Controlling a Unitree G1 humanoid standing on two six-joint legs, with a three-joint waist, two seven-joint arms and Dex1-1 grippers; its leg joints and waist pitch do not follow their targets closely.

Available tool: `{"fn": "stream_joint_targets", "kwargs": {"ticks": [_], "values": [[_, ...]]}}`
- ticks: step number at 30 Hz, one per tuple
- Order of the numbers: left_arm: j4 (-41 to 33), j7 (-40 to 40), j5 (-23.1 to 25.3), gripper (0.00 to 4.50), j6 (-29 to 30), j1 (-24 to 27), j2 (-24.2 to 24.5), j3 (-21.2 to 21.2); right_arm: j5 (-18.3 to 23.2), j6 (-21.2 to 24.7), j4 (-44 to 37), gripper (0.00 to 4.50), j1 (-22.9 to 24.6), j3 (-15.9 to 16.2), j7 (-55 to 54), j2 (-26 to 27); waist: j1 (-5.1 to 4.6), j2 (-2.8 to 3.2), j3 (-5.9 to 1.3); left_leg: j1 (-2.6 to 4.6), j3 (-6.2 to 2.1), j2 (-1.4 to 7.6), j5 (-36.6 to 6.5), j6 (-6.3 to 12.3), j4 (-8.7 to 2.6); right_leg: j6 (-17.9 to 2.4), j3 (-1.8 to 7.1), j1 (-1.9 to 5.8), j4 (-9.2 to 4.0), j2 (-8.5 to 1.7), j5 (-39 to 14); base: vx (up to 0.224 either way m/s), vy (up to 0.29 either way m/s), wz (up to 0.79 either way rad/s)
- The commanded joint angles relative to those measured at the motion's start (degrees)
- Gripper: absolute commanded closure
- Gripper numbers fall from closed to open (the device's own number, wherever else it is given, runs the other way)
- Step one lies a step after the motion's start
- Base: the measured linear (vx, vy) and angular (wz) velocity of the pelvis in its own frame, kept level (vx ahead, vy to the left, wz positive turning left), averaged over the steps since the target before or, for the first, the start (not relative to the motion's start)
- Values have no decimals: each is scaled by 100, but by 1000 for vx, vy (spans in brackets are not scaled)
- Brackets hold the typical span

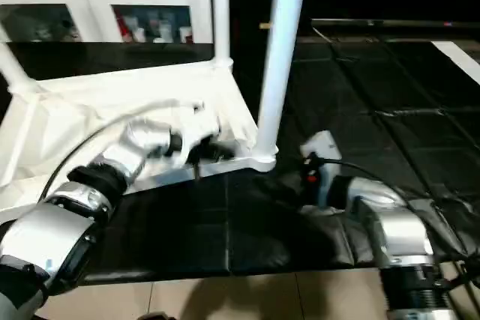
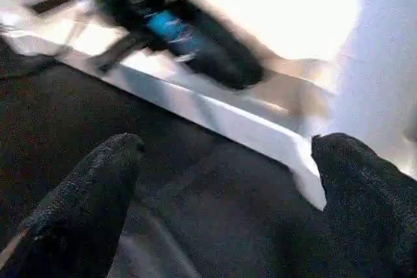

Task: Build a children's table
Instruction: Rotate leg to tighten, then rotate table base

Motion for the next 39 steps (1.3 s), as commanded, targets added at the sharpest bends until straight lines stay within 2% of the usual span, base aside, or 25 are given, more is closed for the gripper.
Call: {"fn": "stream_joint_targets", "kwargs": {"ticks": [1, 3, 6, 7, 8, 9, 10, 11, 12, 14, 15, 17, 19, 20, 21, 22, 25, 26, 30, 31, 33, 35, 37, 38, 39], "values": [[-311, -210, 3, 365, 186, 153, 237, -58, 108, 96, -170, 0, -77, 169, 47, 54, 27, -60, -410, -24, -41, 161, -683, 476, -348, -1148, 286, 411, -381, -446, -1093, 0, 0, 0], [-720, -430, 71, 352, 318, 349, 514, -131, 56, 24, -136, 0, -136, 257, -15, 181, 14, -40, -413, 19, -36, 163, -732, 364, -353, -1047, 309, 383, -407, -463, -1348, 0, 0, 0], [-1314, -753, 72, 322, 583, 620, 872, -179, -47, -179, -48, 0, -215, 348, -122, 363, -26, -9, -413, 34, -47, 185, -771, 218, -384, -1035, 321, 359, -382, -453, -1283, 0, 0, 0], [-1314, -753, 72, 322, 583, 620, 872, -179, -47, -179, -48, 0, -215, 348, -122, 363, -26, -9, -413, 34, -47, 185, -771, 218, -384, -1035, 321, 359, -382, -453, -1283, 0, 0, 0], [-2482, -1321, 43, 306, 1219, 1158, 1661, -150, -213, -496, 207, 0, -411, 503, -358, 717, -33, -115, -415, 48, -34, 183, -798, 185, -389, -1032, 325, 351, -390, -451, -1260, 0, 0, 0], [-2619, -1380, 50, 306, 1302, 1221, 1767, -141, -232, -531, 251, 0, -440, 520, -384, 762, -133, -53, -400, -60, -102, 225, -755, 81, -475, -1079, 343, 390, -282, -495, -1213, 0, 0, 0], [-3037, -1497, 121, 294, 1520, 1420, 2140, -106, -302, -639, 429, 0, -565, 587, -465, 884, -115, 0, -403, 72, -69, 212, -981, -15, -447, -1004, 331, 296, -358, -480, -1488, 0, 0, 0], [-3142, -1502, 149, 283, 1576, 1470, 2243, -92, -321, -672, 493, 0, -610, 607, -497, 922, -159, 0, -407, 77, -57, 200, -911, -18, -425, -1068, 357, 310, -343, -486, -1339, 0, 0, 0], [-3361, -1392, 304, 283, 1668, 1591, 2554, -22, -416, -808, 788, 0, -822, 684, -687, 1098, -177, 9, -383, 75, -37, 174, -845, -20, -431, -1143, 358, 296, -330, -416, -1134, 0, 0, 0], [-3421, -1324, 410, 262, 1637, 1647, 2695, 3, -532, -908, 969, 0, -946, 752, -828, 1189, -172, 25, -377, 79, -40, 173, -885, -49, -435, -1157, 357, 290, -322, -423, -1143, 0, 0, 0], [-3538, -1200, 530, 253, 1635, 1764, 2879, 52, -728, -1064, 1303, 0, -1157, 861, -1052, 1354, -171, 3, -377, 71, -52, 178, -942, -107, -446, -1153, 355, 302, -305, -439, -1189, 0, 0, 0], [-3643, -1140, 557, 248, 1680, 1861, 2961, 92, -894, -1210, 1578, 0, -1320, 921, -1275, 1482, -188, 11, -369, 92, -42, 171, -974, -151, -450, -1127, 365, 290, -316, -424, -1219, 0, 0, 0], [-3928, -1124, 513, 220, 1906, 2075, 3048, 110, -1155, -1443, 2144, 0, -1648, 933, -1784, 1693, -186, 16, -385, 80, -46, 175, -923, -191, -444, -1168, 381, 303, -278, -449, -1089, 0, 0, 0], [-4167, -1152, 467, 212, 2115, 2249, 3106, 87, -1298, -1580, 2565, 0, -1891, 900, -2156, 1829, -214, 43, -398, 86, -59, 188, -856, -280, -455, -1245, 387, 293, -239, -466, -971, 0, 0, 0], [-4167, -1152, 467, 209, 2115, 2249, 3106, 87, -1298, -1580, 2565, 0, -1891, 900, -2156, 1829, -238, 25, -375, 76, -43, 163, -889, -268, -463, -1238, 383, 295, -274, -422, -1013, 0, 0, 0], [-4405, -1171, 430, 207, 2337, 2424, 3170, 31, -1413, -1721, 3018, 0, -2147, 881, -2486, 1937, -231, 25, -396, 73, -42, 155, -842, -284, -439, -1248, 395, 317, -237, -438, -911, 0, 0, 0], [-4538, -1076, 447, 191, 2489, 2590, 3174, -12, -1511, -1906, 3613, 0, -2506, 790, -3063, 2052, -227, 25, -389, 68, -25, 134, -827, -235, -424, -1256, 403, 311, -240, -423, -842, 0, 0, 0], [-4548, -1034, 461, 170, 2497, 2630, 3153, -5, -1508, -2002, 3830, 0, -2623, 716, -3255, 2102, -220, 34, -387, 69, -23, 126, -852, -217, -423, -1219, 404, 311, -247, -408, -860, 0, 0, 0], [-4363, -665, 589, 157, 2405, 2670, 3009, -4, -1628, -2429, 4537, 0, -2930, 533, -4025, 2170, -226, 25, -378, 79, -31, 134, -1027, -285, -429, -1180, 403, 297, -264, -405, -1056, 0, 0, 0], [-4351, -638, 597, 136, 2400, 2668, 3002, -6, -1636, -2444, 4571, 0, -2943, 525, -4059, 2168, -231, 33, -376, 81, -32, 137, -1023, -305, -429, -1171, 403, 288, -252, -396, -1041, 0, 0, 0], [-4254, -416, 683, 124, 2331, 2652, 2960, -35, -1682, -2553, 4832, 0, -3046, 452, -4296, 2156, -219, 42, -395, 93, -32, 133, -1024, -314, -420, -1169, 404, 290, -239, -389, -938, 0, 0, 0], [-4104, -35, 809, 116, 2236, 2594, 2887, -64, -1684, -2683, 5123, 0, -3163, 339, -4537, 2084, -227, 25, -404, 76, -33, 123, -976, -296, -413, -1179, 402, 304, -219, -383, -821, 0, 0, 0], [-4051, 95, 840, 92, 2189, 2566, 2855, -73, -1674, -2724, 5228, 0, -3202, 298, -4621, 2037, -202, 28, -405, 93, -21, 124, -1019, -274, -403, -1196, 406, 293, -224, -382, -801, 0, 0, 0], [-3954, 276, 904, 85, 2096, 2508, 2805, -116, -1663, -2825, 5414, 0, -3262, 234, -4757, 1928, -200, 19, -410, 58, -28, 117, -944, -250, -402, -1176, 402, 320, -204, -376, -738, 0, 0, 0], [-3880, 392, 967, 82, 2006, 2466, 2782, -158, -1661, -2891, 5513, 0, -3288, 196, -4828, 1856, -193, 15, -415, 68, -25, 117, -932, -243, -397, -1172, 399, 312, -209, -376, -728, 0, 0, 0]]}}
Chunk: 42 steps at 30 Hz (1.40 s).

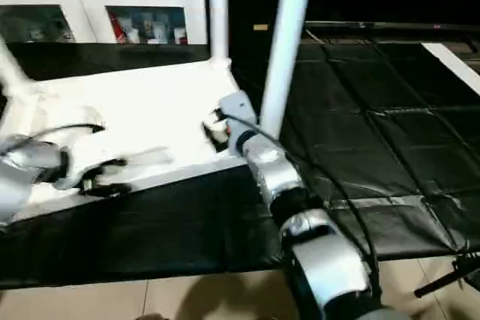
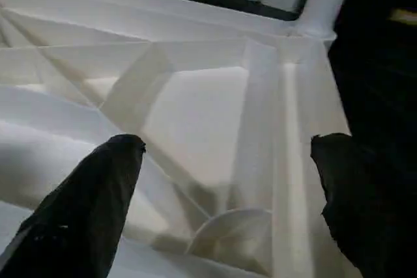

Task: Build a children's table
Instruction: Rotate table base

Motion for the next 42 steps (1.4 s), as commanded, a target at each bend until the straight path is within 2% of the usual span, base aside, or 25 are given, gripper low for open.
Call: {"fn": "stream_joint_targets", "kwargs": {"ticks": [1, 7, 8, 9, 11, 12, 13, 14, 15, 16, 17, 19, 20, 21, 25, 26, 28, 29, 30, 32, 34, 38, 40, 41, 42], "values": [[271, 473, 317, 80, -179, -199, -15, -25, -11, -157, 294, 0, -38, -315, -353, -369, -46, 110, -428, 51, -6, 118, -951, -128, -382, -1135, 374, 333, -317, -380, -690, 0, 0, 0], [769, 1163, 481, 43, -594, -578, -349, -125, 44, -376, 571, 0, -49, -560, -509, -766, 36, 106, -455, 51, 0, 115, -894, -113, -349, -1162, 363, 338, -287, -368, -467, 0, 0, 0], [769, 1163, 481, 24, -594, -578, -349, -125, 44, -376, 571, 0, -49, -560, -509, -766, 48, 101, -465, 28, -9, 116, -831, -105, -344, -1174, 359, 361, -263, -378, -396, 0, 0, 0], [873, 1303, 469, 12, -661, -670, -445, -136, 44, -428, 625, 0, -37, -591, -532, -880, 41, 121, -465, 11, -14, 110, -813, -104, -340, -1173, 354, 366, -258, -373, -375, 0, 0, 0], [961, 1506, 444, 5, -751, -788, -620, -135, 51, -491, 689, 0, -2, -642, -557, -1075, 44, 118, -476, 25, -1, 100, -788, -90, -319, -1194, 349, 358, -262, -355, -285, 0, 0, 0], [936, 1537, 352, 5, -757, -815, -749, -88, 66, -514, 718, 0, 18, -672, -565, -1182, 61, 116, -481, 22, 3, 108, -757, -66, -308, -1232, 352, 365, -254, -366, -193, 0, 0, 0], [738, 1519, -97, 3, -641, -790, -1085, 181, 94, -598, 724, 0, 76, -706, -315, -1359, 63, 149, -488, -5, 3, 101, -685, -58, -293, -1283, 344, 386, -237, -366, -31, 0, 0, 0], [738, 1519, -97, 3, -641, -790, -1085, 181, 94, -598, 724, 0, 76, -706, -315, -1359, 63, 149, -488, -5, 3, 101, -685, -58, -293, -1283, 344, 386, -237, -366, -31, 0, 0, 0], [560, 1539, -500, 3, -485, -748, -1336, 458, 100, -700, 680, 0, 120, -711, -60, -1439, 91, 152, -512, -38, -5, 93, -587, 2, -259, -1385, 336, 411, -193, -371, 206, 0, 0, 0], [488, 1554, -632, 3, -412, -726, -1415, 560, 100, -742, 656, 0, 134, -711, 7, -1453, 70, 130, -513, -66, -3, 93, -532, 52, -248, -1449, 330, 420, -186, -372, 371, 0, 0, 0], [366, 1639, -815, 3, -296, -672, -1530, 738, 102, -806, 608, 0, 156, -700, 146, -1463, 56, 148, -516, -82, -13, 84, -514, 81, -241, -1476, 321, 430, -181, -369, 404, 0, 0, 0], [118, 1833, -1222, 3, -114, -488, -1745, 1126, 181, -923, 463, 0, 217, -705, 554, -1447, -22, 107, -493, -111, -8, 70, -666, 247, -238, -1475, 304, 456, -236, -374, 151, 0, 0, 0], [118, 1833, -1222, 3, -114, -488, -1745, 1126, 181, -923, 463, 0, 217, -705, 554, -1447, -22, 107, -493, -111, -8, 70, -666, 247, -238, -1475, 304, 456, -236, -374, 151, 0, 0, 0], [-32, 1864, -1416, 3, -9, -342, -1802, 1287, 246, -981, 359, 0, 260, -710, 784, -1422, -60, 99, -490, -118, -8, 77, -715, 335, -237, -1422, 294, 467, -266, -392, -215, 0, 0, 0], [-932, 1276, -2063, 3, 504, 576, -1672, 1481, 581, -1000, -214, 0, 543, -621, 1882, -1287, -143, 105, -454, -93, -8, 131, -900, 447, -257, -1343, 287, 397, -331, -368, -827, 0, 0, 0], [-1077, 1179, -2166, 3, 586, 716, -1654, 1511, 645, -994, -329, 0, 605, -599, 2063, -1269, -143, 105, -454, -93, -8, 131, -900, 447, -257, -1343, 287, 397, -331, -368, -827, 0, 0, 0], [-1252, 1089, -2291, 3, 697, 870, -1643, 1556, 713, -1000, -452, 0, 674, -585, 2274, -1248, -155, 153, -454, -48, 3, 156, -915, 498, -259, -1414, 294, 337, -335, -331, -739, 0, 0, 0], [-1425, 982, -2436, 3, 854, 1129, -1577, 1663, 825, -928, -706, 0, 813, -566, 2428, -1197, -162, 141, -455, -45, -1, 152, -942, 487, -263, -1479, 299, 342, -316, -324, -647, 0, 0, 0], [-1553, 857, -2574, 3, 1001, 1429, -1437, 1790, 973, -791, -1028, 0, 1003, -566, 2562, -1122, -159, 141, -407, -42, -11, 158, -1230, 461, -302, -1369, 293, 329, -362, -335, -1039, 0, 0, 0], [-1604, 708, -2639, 3, 1108, 1762, -1168, 1942, 1105, -621, -1540, 0, 1319, -468, 2695, -1051, -153, 128, -398, -36, -25, 155, -1323, 423, -321, -1282, 298, 343, -381, -345, -1228, 0, 0, 0], [-1630, 666, -2675, 3, 1153, 1868, -1049, 1993, 1146, -616, -1719, 0, 1430, -468, 2677, -1002, -165, 147, -370, 19, -26, 136, -1576, 304, -345, -1044, 304, 292, -458, -336, -1802, 0, 0, 0], [-1738, 458, -2857, 3, 1414, 2148, -650, 2227, 1369, -41, -2328, 0, 1734, -418, 2827, -958, -143, 148, -361, 13, -47, 137, -1624, 226, -382, -961, 323, 293, -449, -321, -1858, 0, 0, 0], [-1810, 324, -2918, 3, 1640, 2318, -288, 2373, 1626, 671, -2855, 0, 1949, -339, 3254, -1044, -137, 150, -352, 25, -48, 136, -1654, 210, -389, -966, 331, 292, -461, -327, -1826, 0, 0, 0], [-1810, 324, -2918, 3, 1640, 2318, -288, 2373, 1626, 671, -2855, 0, 1949, -339, 3254, -1044, -139, 149, -349, 19, -46, 129, -1648, 234, -393, -936, 335, 294, -454, -319, -1826, 0, 0, 0], [-1756, 238, -2891, 3, 1736, 2395, -14, 2449, 1676, 871, -3165, 0, 2102, -181, 3577, -1169, -139, 170, -344, 31, -48, 124, -1684, 227, -398, -927, 329, 293, -466, -317, -1874, 0, 0, 0]]}}
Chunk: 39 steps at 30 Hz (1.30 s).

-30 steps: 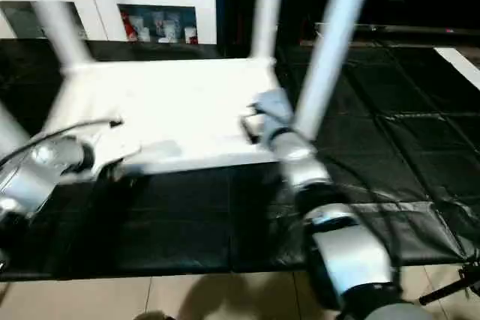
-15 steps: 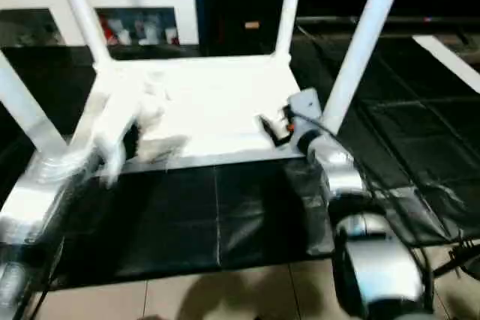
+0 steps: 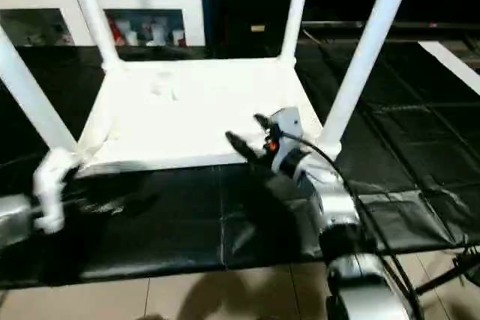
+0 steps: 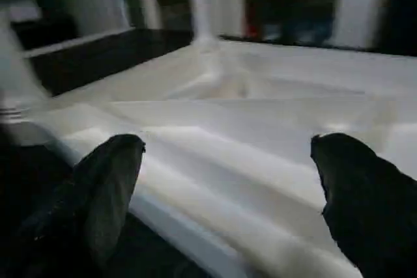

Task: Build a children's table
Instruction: Rotate table base

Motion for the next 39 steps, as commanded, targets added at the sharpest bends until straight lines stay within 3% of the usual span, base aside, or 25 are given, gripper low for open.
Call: {"fn": "stream_joint_targets", "kwargs": {"ticks": [1, 3, 6, 11, 12, 13, 15, 18, 24, 26, 34, 38, 39], "values": [[-56, -87, 5, 3, 117, 56, 187, 151, 127, 264, -303, 0, 91, 121, 292, -114, -30, 93, -331, 54, -35, 117, -1692, 190, -468, -919, 327, 273, -500, -327, -1887, 0, 0, 0], [82, -145, 111, 3, 263, 150, 650, 241, 53, 266, -731, 0, 352, 413, 746, -357, -27, 94, -336, 63, -36, 116, -1670, 178, -472, -883, 326, 279, -508, -328, -1896, 0, 0, 0], [545, -48, 257, 3, 279, 54, 1065, 437, 130, 464, -907, 0, 476, 472, 1019, -517, -12, 65, -338, 61, -38, 102, -1551, 217, -479, -889, 330, 287, -503, -324, -1812, 0, 0, 0], [1040, 4, 324, 3, -125, -181, 1289, 616, 252, 914, -1145, 0, 565, 589, 1391, -674, 37, 91, -339, 102, -45, 116, -1603, 188, -480, -902, 334, 275, -521, -349, -1908, 0, 0, 0], [1110, 74, 313, 3, -156, -290, 1264, 644, 266, 959, -1196, 0, 589, 637, 1488, -710, 28, 83, -337, 81, -53, 119, -1580, 177, -487, -913, 332, 288, -511, -354, -1869, 0, 0, 0], [1148, 112, 308, 3, -173, -349, 1250, 659, 274, 984, -1224, 0, 601, 663, 1541, -729, 46, 95, -339, 116, -50, 126, -1646, 143, -486, -922, 328, 272, -522, -354, -1875, 0, 0, 0], [1333, 341, 311, 3, -317, -630, 1149, 671, 287, 1131, -1398, 0, 682, 827, 1765, -855, 57, 86, -339, 111, -52, 124, -1655, 123, -487, -950, 327, 286, -518, -352, -1831, 0, 0, 0], [1739, 767, 431, 3, -568, -1055, 971, 581, 277, 1280, -1557, 0, 766, 948, 1857, -957, 73, 81, -361, 78, -64, 117, -1557, 106, -478, -947, 325, 322, -491, -370, -1646, 0, 0, 0], [2165, 889, 194, 3, -1003, -1591, 530, 688, -64, 1167, -1334, 0, 729, 880, 1397, -840, 62, 54, -392, 57, -57, 106, -1326, 44, -451, -981, 327, 345, -473, -388, -1488, 0, 0, 0], [2272, 886, 112, 3, -1112, -1745, 383, 695, -139, 1140, -1246, 0, 693, 876, 1258, -788, 67, 0, -398, 40, -48, 104, -1196, 74, -441, -1021, 329, 352, -457, -398, -1403, 0, 0, 0], [2644, 985, -84, 3, -1211, -2262, -55, 644, -613, 915, -716, 0, 454, 989, 620, -664, 69, -11, -399, 58, -33, 101, -1163, 35, -429, -1007, 324, 339, -459, -404, -1482, 0, 0, 0], [2352, 312, -483, 3, -929, -2146, -66, 553, -876, 753, -305, 0, 304, 919, 128, -588, 87, 7, -399, 63, -31, 113, -1129, -4, -436, -1031, 329, 336, -444, -402, -1387, 0, 0, 0], [1819, -305, -798, 3, -623, -1860, 24, 369, -937, 686, -117, 0, 229, 883, -20, -555, 89, -1, -415, 67, -39, 133, -1093, -34, -440, -1100, 334, 343, -402, -426, -1263, 0, 0, 0]]}}
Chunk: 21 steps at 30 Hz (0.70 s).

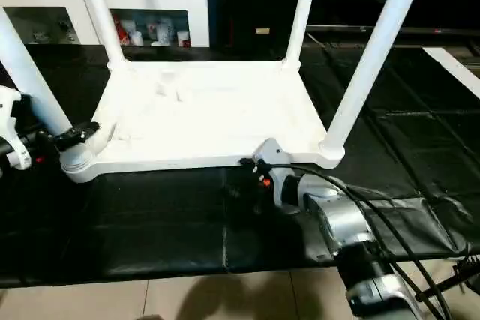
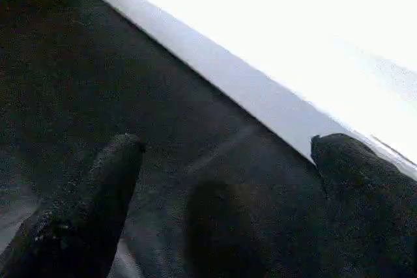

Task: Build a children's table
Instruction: Rotate table base

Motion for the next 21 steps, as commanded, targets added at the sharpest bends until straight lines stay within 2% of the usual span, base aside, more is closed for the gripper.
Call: {"fn": "stream_joint_targets", "kwargs": {"ticks": [1, 3, 7, 9, 11, 12, 17, 19, 21], "values": [[-807, -913, -475, 3, 435, 306, 84, -378, -135, -111, 262, 0, -163, -55, -232, 22, 5, 67, -383, 26, -34, 142, -1080, -24, -419, -1112, 336, 302, -379, -418, -1273, 0, 0, 0], [-1026, -1131, -563, 3, 560, 433, 152, -498, -159, -140, 360, 0, -201, -56, -276, 46, 0, 78, -367, 37, -5, 146, -1130, -15, -415, -1216, 338, 275, -366, -383, -1175, 0, 0, 0], [-1772, -1526, -965, 3, 974, 748, 307, -774, -277, -295, 713, 0, -341, -47, -409, 177, -4, 55, -357, 26, -21, 149, -1288, -23, -432, -1127, 339, 301, -377, -414, -1485, 0, 0, 0], [-2137, -1619, -1143, 3, 1170, 868, 351, -871, -320, -381, 862, 0, -412, -30, -467, 243, -38, 51, -341, 29, -18, 143, -1350, -33, -439, -1099, 344, 296, -405, -405, -1664, 0, 0, 0], [-2665, -1633, -1314, 3, 1396, 978, 303, -1042, -366, -511, 1078, 0, -557, -27, -550, 361, -57, 48, -347, 16, -25, 146, -1310, -52, -436, -1113, 346, 305, -383, -408, -1640, 0, 0, 0], [-2794, -1617, -1344, 3, 1443, 986, 265, -1096, -371, -540, 1133, 0, -603, -31, -568, 392, -70, 45, -336, 24, -17, 137, -1308, -39, -434, -1110, 346, 290, -403, -394, -1643, 0, 0, 0], [-3345, -1296, -1676, 3, 1825, 699, -215, -1318, -417, -737, 1333, 0, -836, 41, -569, 637, -99, 58, -353, 15, -6, 123, -1186, -40, -411, -1151, 346, 315, -380, -375, -1458, 0, 0, 0], [-3627, -1147, -2017, 3, 2104, 552, -473, -1412, -467, -842, 1459, 0, -933, 101, -501, 783, -126, 31, -362, -13, -10, 113, -1133, -32, -407, -1172, 344, 340, -357, -369, -1328, 0, 0, 0], [-3765, -1050, -2197, 3, 2240, 485, -628, -1457, -502, -900, 1551, 0, -979, 126, -488, 861, -161, 31, -366, -21, -12, 107, -1095, -27, -393, -1195, 342, 351, -352, -370, -1297, 0, 0, 0]]}}
